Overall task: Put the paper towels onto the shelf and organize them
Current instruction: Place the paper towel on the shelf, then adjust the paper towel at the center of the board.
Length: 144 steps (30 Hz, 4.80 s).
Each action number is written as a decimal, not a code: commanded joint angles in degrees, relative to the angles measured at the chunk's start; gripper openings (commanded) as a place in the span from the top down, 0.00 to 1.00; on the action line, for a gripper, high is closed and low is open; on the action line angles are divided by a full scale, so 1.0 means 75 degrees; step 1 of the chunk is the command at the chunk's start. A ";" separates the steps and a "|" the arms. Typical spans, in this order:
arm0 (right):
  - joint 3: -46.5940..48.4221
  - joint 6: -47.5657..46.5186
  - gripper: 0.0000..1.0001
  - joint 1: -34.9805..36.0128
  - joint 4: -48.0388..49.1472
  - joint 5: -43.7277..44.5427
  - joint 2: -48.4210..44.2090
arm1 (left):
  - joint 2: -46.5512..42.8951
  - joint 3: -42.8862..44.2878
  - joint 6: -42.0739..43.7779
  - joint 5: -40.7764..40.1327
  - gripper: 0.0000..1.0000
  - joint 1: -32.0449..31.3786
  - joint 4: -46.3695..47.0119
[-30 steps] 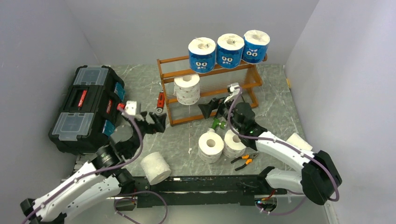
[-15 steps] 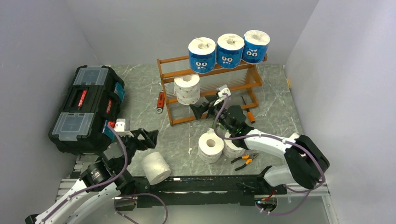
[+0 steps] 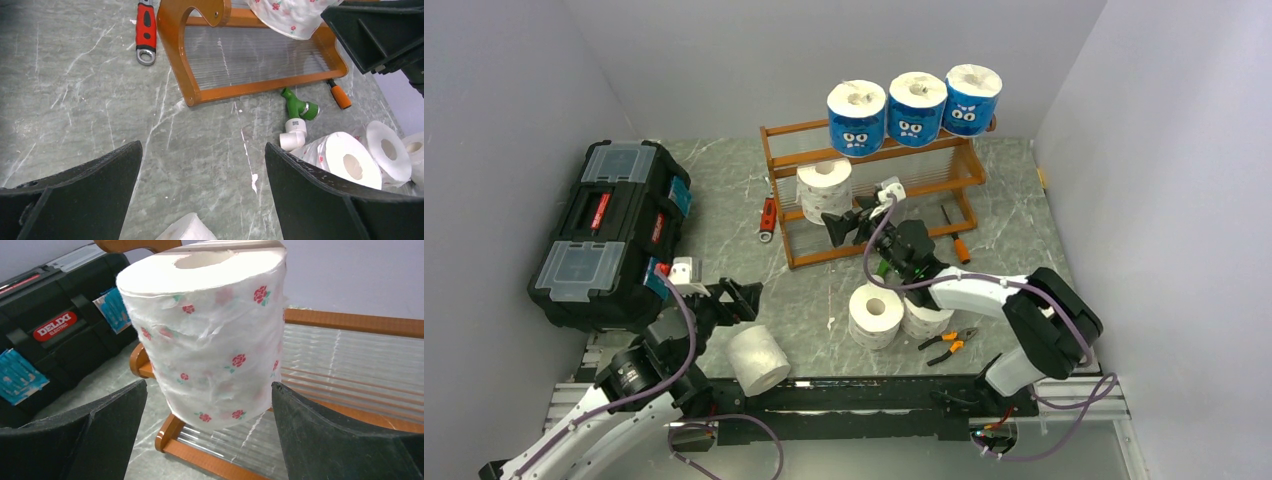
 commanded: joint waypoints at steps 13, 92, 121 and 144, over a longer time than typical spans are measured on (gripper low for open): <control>0.1297 -0.0303 0.05 0.0015 0.0491 0.0274 0.1280 | -0.0011 -0.0104 -0.0310 -0.0020 0.01 -0.0019 -0.0150; 0.1372 0.2619 0.00 0.0335 -0.7439 0.2111 -0.3325 | 0.1274 0.0790 -0.0935 -0.0201 0.01 -0.0018 -0.0636; 0.0082 0.3473 0.00 -0.0594 -0.9540 0.2384 -0.5693 | 0.5136 0.1681 -0.0362 0.3789 0.01 -0.0048 0.2276; 0.0082 0.3063 0.03 -0.0605 -1.0283 0.2224 -0.5178 | 0.8293 0.3633 -0.0344 0.2497 0.13 -0.1848 0.1701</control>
